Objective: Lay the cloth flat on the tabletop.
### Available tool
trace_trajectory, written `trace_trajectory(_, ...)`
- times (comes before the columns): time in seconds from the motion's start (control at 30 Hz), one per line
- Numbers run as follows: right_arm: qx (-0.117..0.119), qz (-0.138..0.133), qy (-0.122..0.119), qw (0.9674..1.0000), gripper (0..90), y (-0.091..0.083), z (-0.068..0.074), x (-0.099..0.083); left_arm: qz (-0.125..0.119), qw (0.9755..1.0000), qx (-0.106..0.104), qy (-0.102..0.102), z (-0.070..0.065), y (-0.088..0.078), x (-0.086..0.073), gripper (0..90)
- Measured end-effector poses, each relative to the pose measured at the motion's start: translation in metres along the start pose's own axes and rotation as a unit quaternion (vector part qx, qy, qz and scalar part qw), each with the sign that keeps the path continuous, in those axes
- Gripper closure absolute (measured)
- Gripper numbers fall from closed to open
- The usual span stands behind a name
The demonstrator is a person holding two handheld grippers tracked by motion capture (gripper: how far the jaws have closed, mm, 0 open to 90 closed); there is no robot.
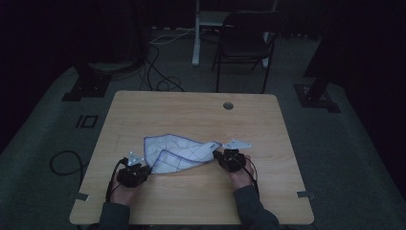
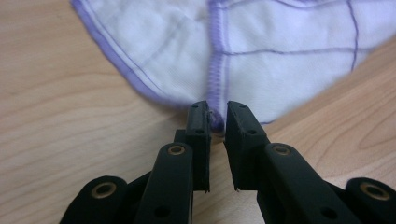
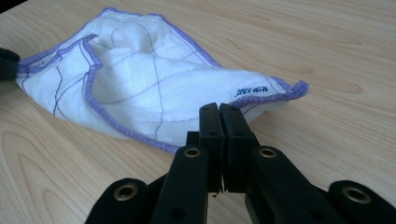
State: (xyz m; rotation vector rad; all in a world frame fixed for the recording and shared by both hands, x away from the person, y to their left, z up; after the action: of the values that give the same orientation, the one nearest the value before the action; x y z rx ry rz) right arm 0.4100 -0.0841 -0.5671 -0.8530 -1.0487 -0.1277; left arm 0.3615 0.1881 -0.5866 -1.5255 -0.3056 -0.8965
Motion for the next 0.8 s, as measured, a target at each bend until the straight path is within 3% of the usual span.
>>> trace_trajectory(0.27, 0.000, -0.002, 0.001, 1.0000, 89.3, -0.001, 0.002, 0.000, -0.031, 0.9994, 0.010, 0.010, 0.010, 0.006, 0.041, 76.9)
trace_trajectory(0.43, 0.002, -0.001, 0.001, 1.0000, 89.2, -0.001, 0.001, -0.002, -0.032, 0.9989, -0.004, 0.034, 0.000, 0.025, 0.067, 71.5)
trace_trajectory(0.53, 0.002, -0.001, 0.002, 1.0000, 89.2, -0.001, 0.002, -0.002, -0.032, 0.9987, -0.005, 0.039, -0.002, 0.028, 0.072, 70.7)
trace_trajectory(0.67, 0.003, -0.001, 0.004, 1.0000, 89.2, -0.001, 0.003, -0.003, -0.025, 0.9971, -0.015, 0.071, -0.014, 0.051, 0.088, 70.1)
trace_trajectory(0.8, 0.004, -0.001, 0.003, 1.0000, 89.3, -0.001, 0.003, -0.003, -0.018, 0.9961, -0.018, 0.084, -0.022, 0.064, 0.098, 66.9)
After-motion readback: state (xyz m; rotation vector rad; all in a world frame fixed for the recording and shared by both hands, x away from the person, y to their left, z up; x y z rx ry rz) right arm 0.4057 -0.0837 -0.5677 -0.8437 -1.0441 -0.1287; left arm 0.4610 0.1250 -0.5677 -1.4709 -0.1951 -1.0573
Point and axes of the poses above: each handheld gripper's, and its own axes: y roughly forward along the jaws, x roughly out of its top, z roughly to its left, the point moved 10 cm from there along y, roughly forward along the jaws, and after that the axes turned 10 degrees about x, right-handed, at the moved point
